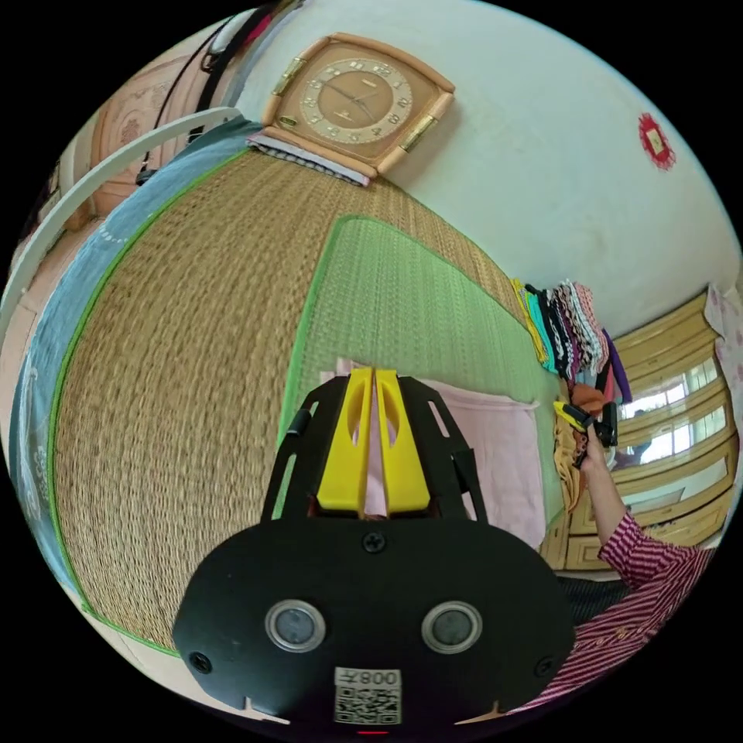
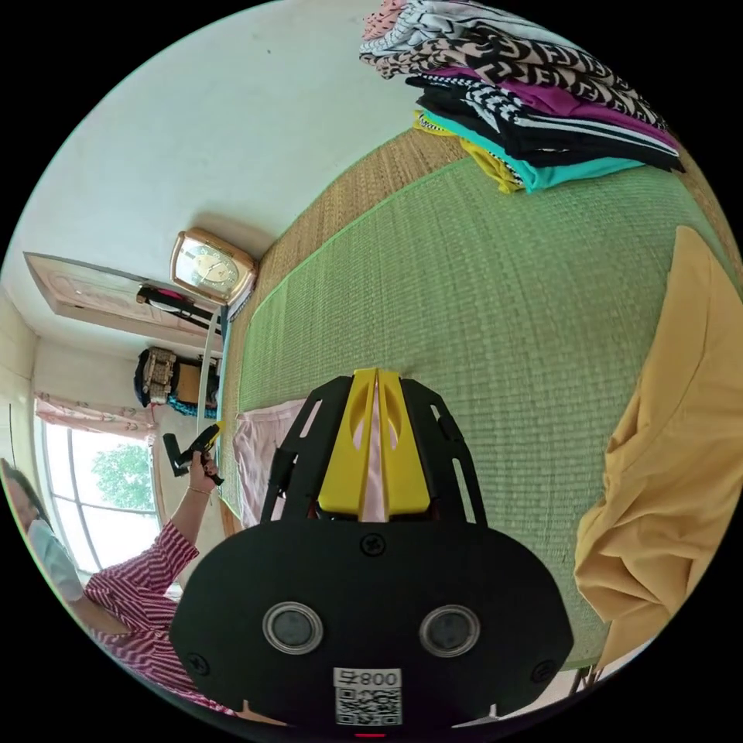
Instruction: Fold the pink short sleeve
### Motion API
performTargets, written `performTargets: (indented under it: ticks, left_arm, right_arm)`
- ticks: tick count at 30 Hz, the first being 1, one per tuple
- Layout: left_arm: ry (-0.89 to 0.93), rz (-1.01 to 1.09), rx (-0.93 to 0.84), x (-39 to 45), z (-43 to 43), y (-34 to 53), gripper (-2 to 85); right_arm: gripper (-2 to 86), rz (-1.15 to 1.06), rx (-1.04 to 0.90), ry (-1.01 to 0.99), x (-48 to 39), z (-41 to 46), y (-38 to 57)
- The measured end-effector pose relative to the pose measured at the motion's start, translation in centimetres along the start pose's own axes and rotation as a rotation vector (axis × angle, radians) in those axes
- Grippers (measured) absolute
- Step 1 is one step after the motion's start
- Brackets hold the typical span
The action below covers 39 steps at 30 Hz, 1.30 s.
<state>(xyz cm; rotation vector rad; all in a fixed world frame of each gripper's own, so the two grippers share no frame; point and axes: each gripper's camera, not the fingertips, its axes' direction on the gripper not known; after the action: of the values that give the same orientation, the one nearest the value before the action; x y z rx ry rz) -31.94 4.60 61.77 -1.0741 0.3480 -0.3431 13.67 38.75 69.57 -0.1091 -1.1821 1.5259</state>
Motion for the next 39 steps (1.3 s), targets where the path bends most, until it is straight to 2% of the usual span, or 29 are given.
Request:
performTargets:
  ticks: [8,16,31,34,39]
  left_arm:
    - [-0.022,0.177,-0.143,4.7,5.2,-1.6,0.1]
    - [-0.023,0.177,-0.162,4.2,6.8,-3.8,0.1]
    - [-0.067,0.069,-0.085,-0.2,5.8,-7.1,0.2]
    - [-0.035,0.072,-0.062,-1.0,4.3,-6.0,0.3]
    - [0.025,0.016,-0.041,-5.0,-0.7,1.3,1.8]
  right_arm:
    - [0.1,-0.263,-0.249,0.009,-8.3,10.8,2.7]
    - [0.1,-0.278,-0.321,0.002,-9.4,15.6,3.1]
    - [0.3,-0.236,-0.263,-0.049,-9.9,14.9,-0.8]
    - [0.4,-0.237,-0.246,-0.081,-10.2,13.7,-1.0]
    - [1.3,-0.281,-0.233,-0.083,-9.3,8.9,2.6]
